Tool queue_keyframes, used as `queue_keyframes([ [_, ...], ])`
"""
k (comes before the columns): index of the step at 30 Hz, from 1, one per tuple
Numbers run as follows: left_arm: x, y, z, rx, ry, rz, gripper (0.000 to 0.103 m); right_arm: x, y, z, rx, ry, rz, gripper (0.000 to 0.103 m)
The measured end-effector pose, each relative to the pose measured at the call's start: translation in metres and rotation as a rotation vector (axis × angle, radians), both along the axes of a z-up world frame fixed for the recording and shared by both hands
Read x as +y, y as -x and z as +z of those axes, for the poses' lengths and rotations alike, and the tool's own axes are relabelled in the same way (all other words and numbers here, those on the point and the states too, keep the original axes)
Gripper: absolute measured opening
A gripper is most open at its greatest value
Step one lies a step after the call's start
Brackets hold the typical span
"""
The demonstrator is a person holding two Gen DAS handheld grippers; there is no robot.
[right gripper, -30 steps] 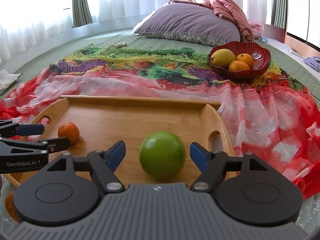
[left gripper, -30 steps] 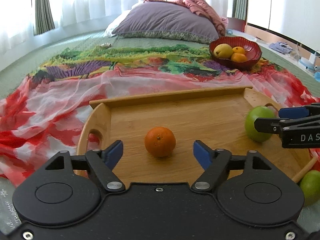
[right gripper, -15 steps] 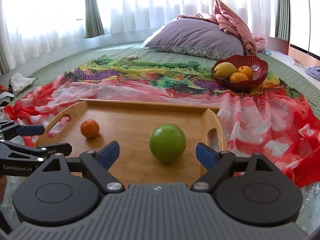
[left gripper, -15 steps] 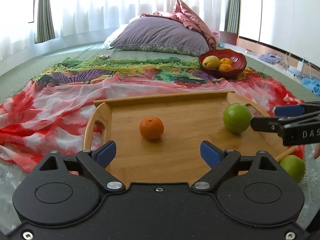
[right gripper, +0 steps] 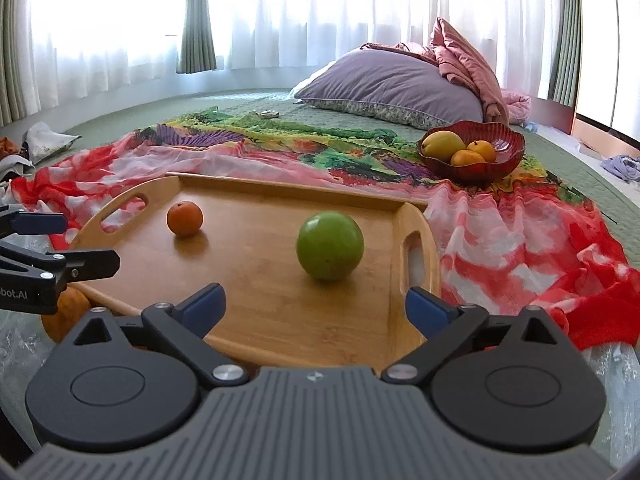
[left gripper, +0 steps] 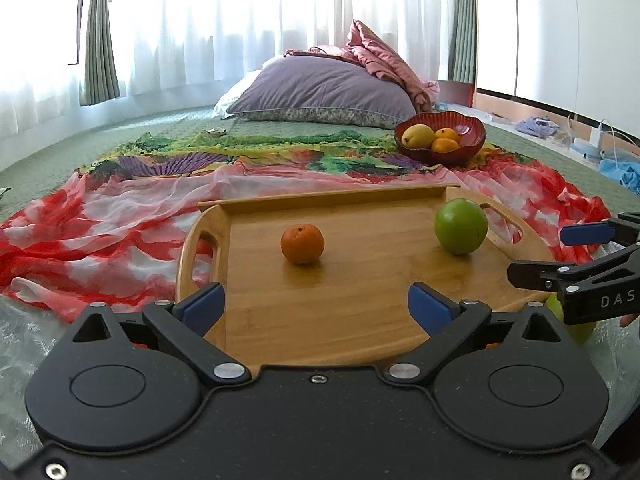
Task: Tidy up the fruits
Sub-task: 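Grasp the large orange with the left tool while the right tool grasps another green apple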
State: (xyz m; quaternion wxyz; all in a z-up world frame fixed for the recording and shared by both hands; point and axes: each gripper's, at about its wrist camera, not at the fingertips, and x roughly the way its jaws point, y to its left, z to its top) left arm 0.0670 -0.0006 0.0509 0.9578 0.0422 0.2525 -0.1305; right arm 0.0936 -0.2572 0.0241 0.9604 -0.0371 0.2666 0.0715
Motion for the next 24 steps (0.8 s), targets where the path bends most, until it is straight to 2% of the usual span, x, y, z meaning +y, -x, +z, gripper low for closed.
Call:
queue_keyframes([
  [9,0.006,0.017,-0.013,-0.036,0.002,0.040,0.102,-0.008,0.020,-0.011,-0.009,-0.015,-0.015,0.103],
  [24,0.013,0.036,-0.030,-0.021,0.001,0.083,0.103,-0.012,0.044,-0.028,0.005,0.003,-0.038,0.103],
])
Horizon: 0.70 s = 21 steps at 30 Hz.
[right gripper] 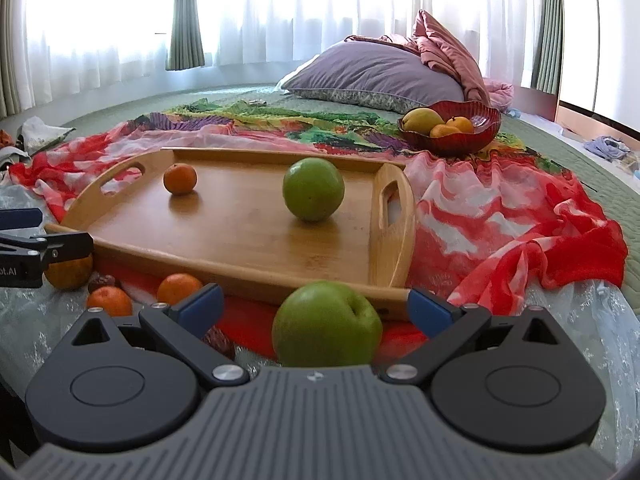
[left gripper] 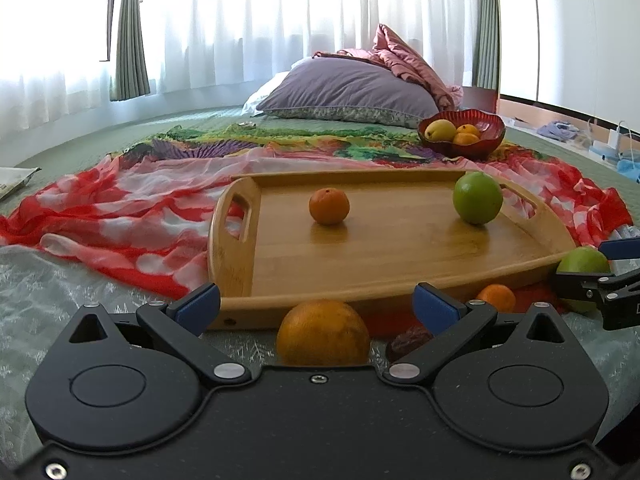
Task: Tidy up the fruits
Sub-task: 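Grasp the large orange with the left tool while the right tool grasps another green apple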
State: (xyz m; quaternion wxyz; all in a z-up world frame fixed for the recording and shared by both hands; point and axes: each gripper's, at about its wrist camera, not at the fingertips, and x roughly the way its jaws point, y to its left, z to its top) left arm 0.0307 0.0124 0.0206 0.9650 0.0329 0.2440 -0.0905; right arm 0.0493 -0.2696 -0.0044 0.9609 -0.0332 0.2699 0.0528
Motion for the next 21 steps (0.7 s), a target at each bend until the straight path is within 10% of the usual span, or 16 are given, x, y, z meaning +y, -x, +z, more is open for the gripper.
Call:
queue_keyframes([
  [10,-0.004,0.008,-0.007,0.020,-0.021,-0.016,0.097,-0.001,0.001,-0.010,0.029,-0.026,0.000,0.103],
  [21,-0.001,0.009,-0.013,0.064,-0.001,-0.021,0.067,-0.002,0.001,-0.012,0.039,-0.047,-0.008,0.094],
])
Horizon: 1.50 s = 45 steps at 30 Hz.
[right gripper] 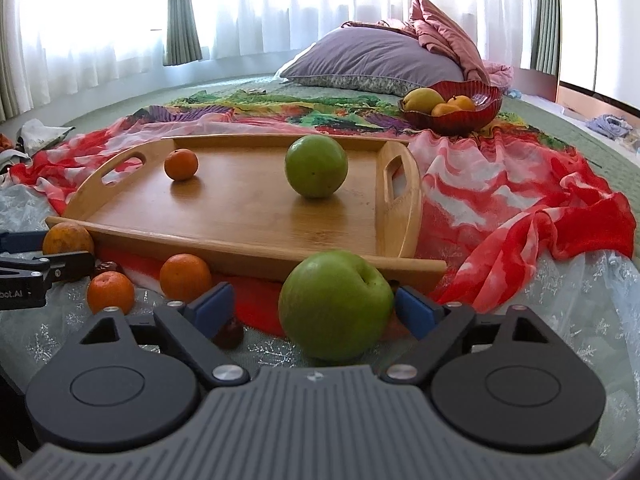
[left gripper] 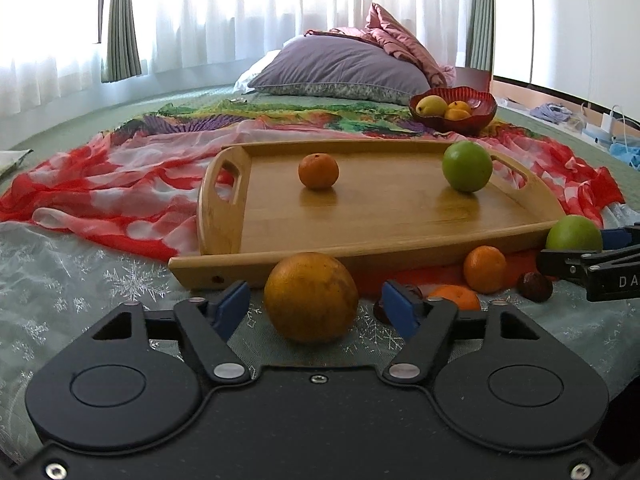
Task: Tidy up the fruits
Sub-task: 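Grasp the large orange with the left tool while the right tool grasps another green apple, then carry the large orange with the left tool while the right tool carries the apple onto the tray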
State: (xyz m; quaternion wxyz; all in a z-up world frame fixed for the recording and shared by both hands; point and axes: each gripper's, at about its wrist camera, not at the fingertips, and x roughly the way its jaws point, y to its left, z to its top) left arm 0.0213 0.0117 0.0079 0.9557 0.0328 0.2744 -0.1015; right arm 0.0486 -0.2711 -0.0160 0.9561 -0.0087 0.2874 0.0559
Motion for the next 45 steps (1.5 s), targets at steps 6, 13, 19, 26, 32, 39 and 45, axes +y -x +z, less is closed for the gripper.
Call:
queue_keyframes([
  [6,0.002,-0.003,-0.001,0.016,0.010,0.010,0.057,0.001,0.001,-0.001,0.002,0.007,-0.006,0.085],
  [13,0.002,-0.006,-0.005,0.053,0.020,0.018,0.051,-0.003,0.005,0.001,-0.018,0.011,-0.047,0.066],
  [19,0.001,-0.006,-0.006,0.053,0.017,0.025,0.048,-0.004,0.006,0.000,-0.021,0.006,-0.052,0.063],
  [26,0.000,-0.001,0.005,0.022,0.025,0.048,0.047,0.002,0.012,0.006,-0.066,0.032,-0.074,0.061],
  [32,-0.001,-0.006,0.024,-0.028,0.052,0.048,0.047,0.004,0.009,0.026,-0.117,0.025,-0.054,0.061],
  [39,-0.007,-0.033,0.034,-0.017,0.050,0.030,0.047,0.007,-0.021,0.033,-0.103,-0.005,-0.064,0.061],
  [45,-0.014,-0.058,0.032,0.012,0.049,0.020,0.047,0.015,-0.047,0.031,-0.083,0.004,-0.044,0.061],
])
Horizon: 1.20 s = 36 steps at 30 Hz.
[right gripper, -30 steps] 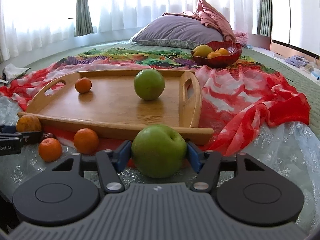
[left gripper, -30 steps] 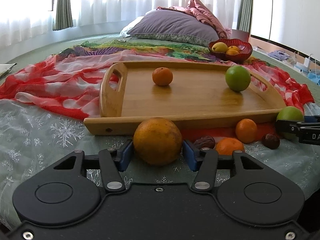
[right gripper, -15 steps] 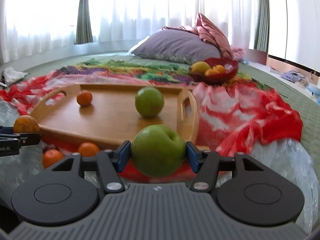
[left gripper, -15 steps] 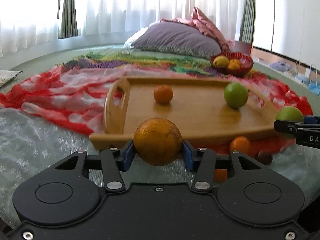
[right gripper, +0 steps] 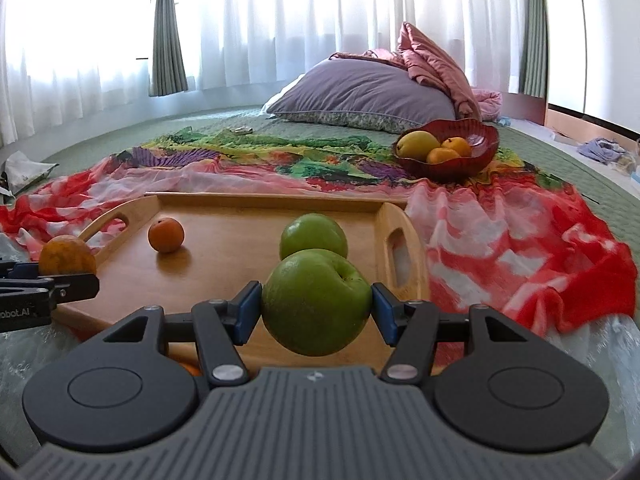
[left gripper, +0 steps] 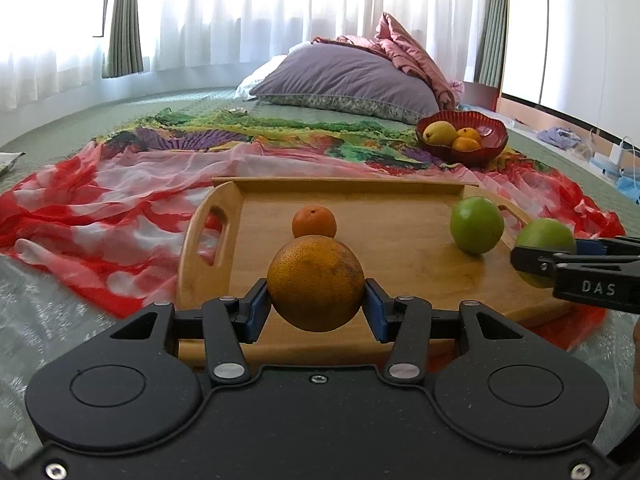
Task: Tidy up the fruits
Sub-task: 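Carry the large orange with the left tool while the right tool carries the apple onto the tray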
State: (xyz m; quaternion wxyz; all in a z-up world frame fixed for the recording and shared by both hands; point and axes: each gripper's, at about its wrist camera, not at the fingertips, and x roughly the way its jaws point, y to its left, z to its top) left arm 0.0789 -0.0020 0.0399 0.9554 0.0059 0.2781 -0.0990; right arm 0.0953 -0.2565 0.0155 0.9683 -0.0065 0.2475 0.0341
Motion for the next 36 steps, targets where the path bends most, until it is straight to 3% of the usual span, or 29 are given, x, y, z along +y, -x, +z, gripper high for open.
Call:
queue_keyframes([
  [14,-0.014,-0.052,-0.020,0.114,0.042,0.010,0.047,0.011,-0.049,-0.013,0.078,-0.002,0.001,0.062],
  [22,-0.018,-0.074,-0.023,0.123,0.038,0.021,0.047,0.015,-0.069,-0.007,0.054,0.031,-0.017,0.062],
  [36,-0.023,-0.092,-0.025,0.103,0.005,0.019,0.047,0.011,-0.091,-0.015,0.089,-0.002,-0.036,0.062],
])
